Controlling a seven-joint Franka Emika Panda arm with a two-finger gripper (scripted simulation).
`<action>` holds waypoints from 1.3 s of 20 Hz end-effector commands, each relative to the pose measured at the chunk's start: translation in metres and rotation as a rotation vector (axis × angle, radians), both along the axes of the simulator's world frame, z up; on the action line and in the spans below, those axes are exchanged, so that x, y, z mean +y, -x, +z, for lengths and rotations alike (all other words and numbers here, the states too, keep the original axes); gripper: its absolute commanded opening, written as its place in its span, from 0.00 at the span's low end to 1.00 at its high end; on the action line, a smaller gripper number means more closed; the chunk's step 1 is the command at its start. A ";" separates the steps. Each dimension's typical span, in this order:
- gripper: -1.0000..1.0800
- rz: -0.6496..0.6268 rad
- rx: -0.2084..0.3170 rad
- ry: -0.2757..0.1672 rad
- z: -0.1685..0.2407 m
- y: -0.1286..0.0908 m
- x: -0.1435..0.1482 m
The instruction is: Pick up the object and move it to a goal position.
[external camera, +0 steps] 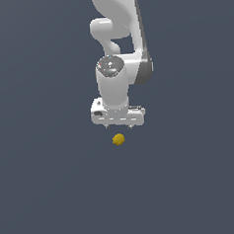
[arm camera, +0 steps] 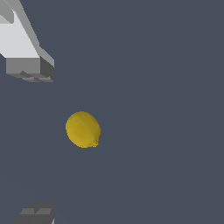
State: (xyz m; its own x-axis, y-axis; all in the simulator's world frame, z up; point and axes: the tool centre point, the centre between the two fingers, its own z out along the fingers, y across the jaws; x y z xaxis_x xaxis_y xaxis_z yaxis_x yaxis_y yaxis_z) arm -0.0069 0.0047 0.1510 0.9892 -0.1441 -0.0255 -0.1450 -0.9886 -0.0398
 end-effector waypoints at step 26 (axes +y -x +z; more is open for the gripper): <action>0.96 -0.118 -0.016 0.044 -0.099 0.007 -0.003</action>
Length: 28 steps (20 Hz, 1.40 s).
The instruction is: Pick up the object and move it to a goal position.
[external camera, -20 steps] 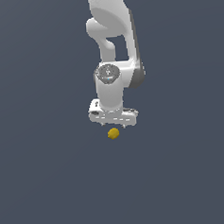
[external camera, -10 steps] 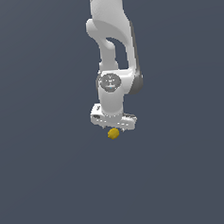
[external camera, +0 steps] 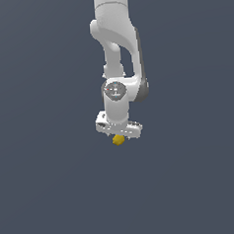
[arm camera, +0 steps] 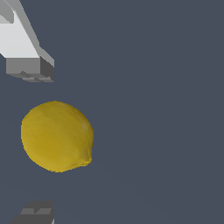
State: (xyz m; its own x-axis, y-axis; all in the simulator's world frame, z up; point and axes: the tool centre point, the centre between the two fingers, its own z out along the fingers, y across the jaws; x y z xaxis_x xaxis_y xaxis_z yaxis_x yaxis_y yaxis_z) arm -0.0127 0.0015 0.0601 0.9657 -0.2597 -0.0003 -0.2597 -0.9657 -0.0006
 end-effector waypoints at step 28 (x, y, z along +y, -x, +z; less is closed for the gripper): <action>0.00 -0.002 0.000 0.000 -0.018 0.006 -0.009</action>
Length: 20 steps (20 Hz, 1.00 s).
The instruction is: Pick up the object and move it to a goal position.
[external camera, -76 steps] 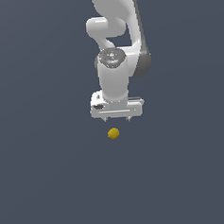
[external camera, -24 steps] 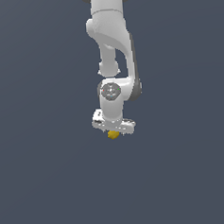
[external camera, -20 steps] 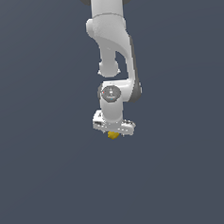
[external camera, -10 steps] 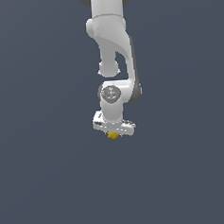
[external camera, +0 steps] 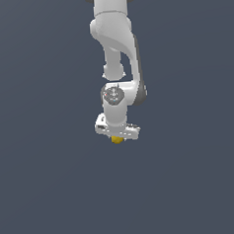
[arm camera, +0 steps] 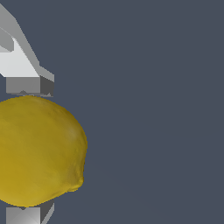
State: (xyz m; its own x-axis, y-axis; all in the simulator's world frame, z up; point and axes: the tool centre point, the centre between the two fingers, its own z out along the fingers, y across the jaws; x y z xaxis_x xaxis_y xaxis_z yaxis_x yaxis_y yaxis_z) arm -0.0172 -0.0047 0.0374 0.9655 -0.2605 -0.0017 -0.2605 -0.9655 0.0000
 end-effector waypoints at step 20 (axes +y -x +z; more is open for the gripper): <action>0.00 -0.001 -0.002 -0.002 0.155 0.062 -0.111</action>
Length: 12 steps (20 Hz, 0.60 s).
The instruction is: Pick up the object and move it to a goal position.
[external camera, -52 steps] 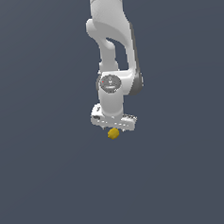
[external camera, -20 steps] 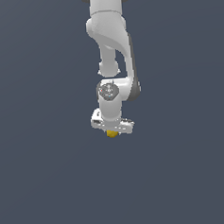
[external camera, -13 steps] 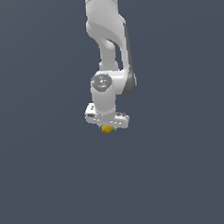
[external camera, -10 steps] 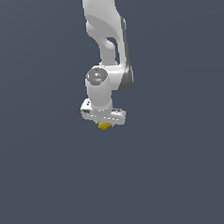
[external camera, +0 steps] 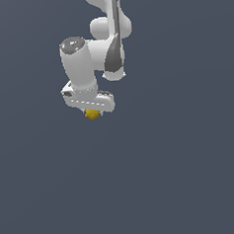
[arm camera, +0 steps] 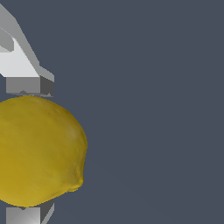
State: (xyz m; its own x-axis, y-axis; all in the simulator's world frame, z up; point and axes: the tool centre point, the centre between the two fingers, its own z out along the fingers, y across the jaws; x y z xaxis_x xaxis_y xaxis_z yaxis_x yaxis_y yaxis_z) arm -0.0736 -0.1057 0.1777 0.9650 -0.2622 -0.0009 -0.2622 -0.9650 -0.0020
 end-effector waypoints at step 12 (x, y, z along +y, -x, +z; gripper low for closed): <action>0.00 0.000 0.000 0.001 0.101 0.037 -0.072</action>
State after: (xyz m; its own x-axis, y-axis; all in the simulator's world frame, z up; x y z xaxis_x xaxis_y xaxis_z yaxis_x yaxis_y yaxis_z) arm -0.1075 -0.1725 0.2705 0.9647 -0.2634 0.0001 -0.2634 -0.9647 -0.0019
